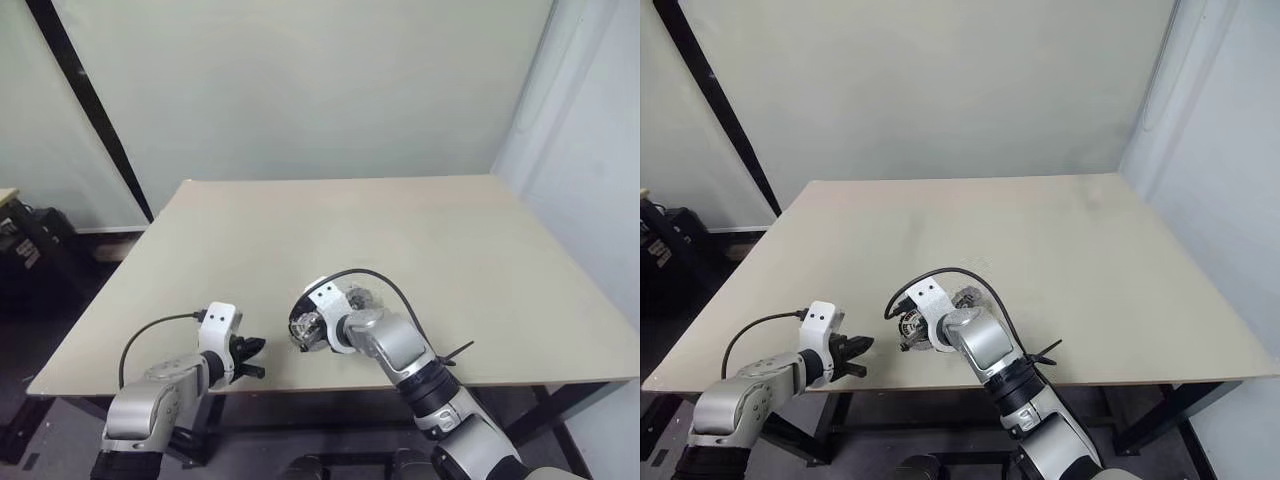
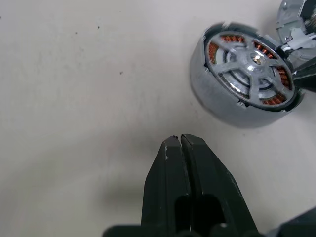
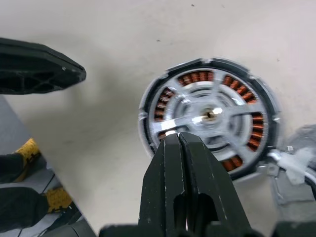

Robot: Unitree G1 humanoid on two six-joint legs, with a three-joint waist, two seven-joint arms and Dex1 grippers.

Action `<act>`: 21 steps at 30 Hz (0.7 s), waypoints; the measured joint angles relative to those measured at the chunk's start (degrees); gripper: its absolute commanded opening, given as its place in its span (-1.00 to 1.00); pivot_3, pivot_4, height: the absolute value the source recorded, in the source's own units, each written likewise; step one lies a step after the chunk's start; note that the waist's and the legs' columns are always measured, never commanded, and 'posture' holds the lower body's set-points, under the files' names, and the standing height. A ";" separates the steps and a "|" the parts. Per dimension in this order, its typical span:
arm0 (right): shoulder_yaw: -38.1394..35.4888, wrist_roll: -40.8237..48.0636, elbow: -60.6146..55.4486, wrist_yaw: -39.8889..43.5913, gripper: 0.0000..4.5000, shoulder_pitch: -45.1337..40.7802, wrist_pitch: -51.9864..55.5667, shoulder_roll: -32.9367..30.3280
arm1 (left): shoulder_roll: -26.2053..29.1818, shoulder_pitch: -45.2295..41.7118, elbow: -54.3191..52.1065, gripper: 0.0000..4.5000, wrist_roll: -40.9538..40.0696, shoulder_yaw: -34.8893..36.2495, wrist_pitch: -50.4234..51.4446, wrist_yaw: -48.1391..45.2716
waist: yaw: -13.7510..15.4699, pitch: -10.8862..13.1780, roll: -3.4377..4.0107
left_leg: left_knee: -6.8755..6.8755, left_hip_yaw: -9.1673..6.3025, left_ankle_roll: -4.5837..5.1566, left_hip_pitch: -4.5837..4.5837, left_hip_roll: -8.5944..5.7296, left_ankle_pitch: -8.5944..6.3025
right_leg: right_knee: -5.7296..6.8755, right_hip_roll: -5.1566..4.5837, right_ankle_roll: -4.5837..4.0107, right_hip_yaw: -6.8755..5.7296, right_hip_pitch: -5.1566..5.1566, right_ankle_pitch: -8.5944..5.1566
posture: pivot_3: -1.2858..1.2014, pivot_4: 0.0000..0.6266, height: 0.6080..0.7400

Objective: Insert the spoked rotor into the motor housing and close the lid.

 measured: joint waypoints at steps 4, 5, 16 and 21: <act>1.24 0.37 -0.14 0.97 -0.45 -0.65 0.04 -0.45 | 0.02 -0.01 0.00 -1.00 0.06 0.00 -0.09 0.00 | -0.01 -0.01 -0.01 | 0.00 0.06 0.00 0.15 -0.01 0.04 | 0.04 0.02 -0.05 0.06 0.05 0.05 | 0.03 -1.00 1.00; 2.14 0.51 -0.41 1.71 -0.45 -1.52 0.04 -0.84 | 0.03 -0.02 0.02 -1.00 0.06 0.00 -0.11 -0.01 | -0.02 -0.01 -0.02 | -0.02 0.07 0.08 0.14 -0.04 0.08 | 0.03 0.01 -0.03 0.08 0.04 0.06 | 0.03 -1.00 1.00; 4.52 1.62 -10.27 5.31 -0.45 -3.98 -2.70 -7.75 | 1.24 -0.05 0.98 -1.00 0.10 0.26 -1.93 -0.95 | 0.00 -0.02 -0.07 | -0.27 0.08 0.26 0.18 -0.10 -0.41 | -0.19 0.00 0.02 0.17 0.04 0.09 | 0.03 -1.00 1.00; -0.20 -0.63 -11.03 1.43 -0.30 -4.94 -11.29 -13.87 | 2.52 2.78 1.56 -1.00 1.01 0.45 -10.58 -5.76 | 0.02 -0.01 -0.08 | -0.22 0.16 0.05 0.30 -0.06 -0.51 | -0.18 -0.01 -0.15 0.17 0.11 -0.01 | 0.03 -1.00 1.00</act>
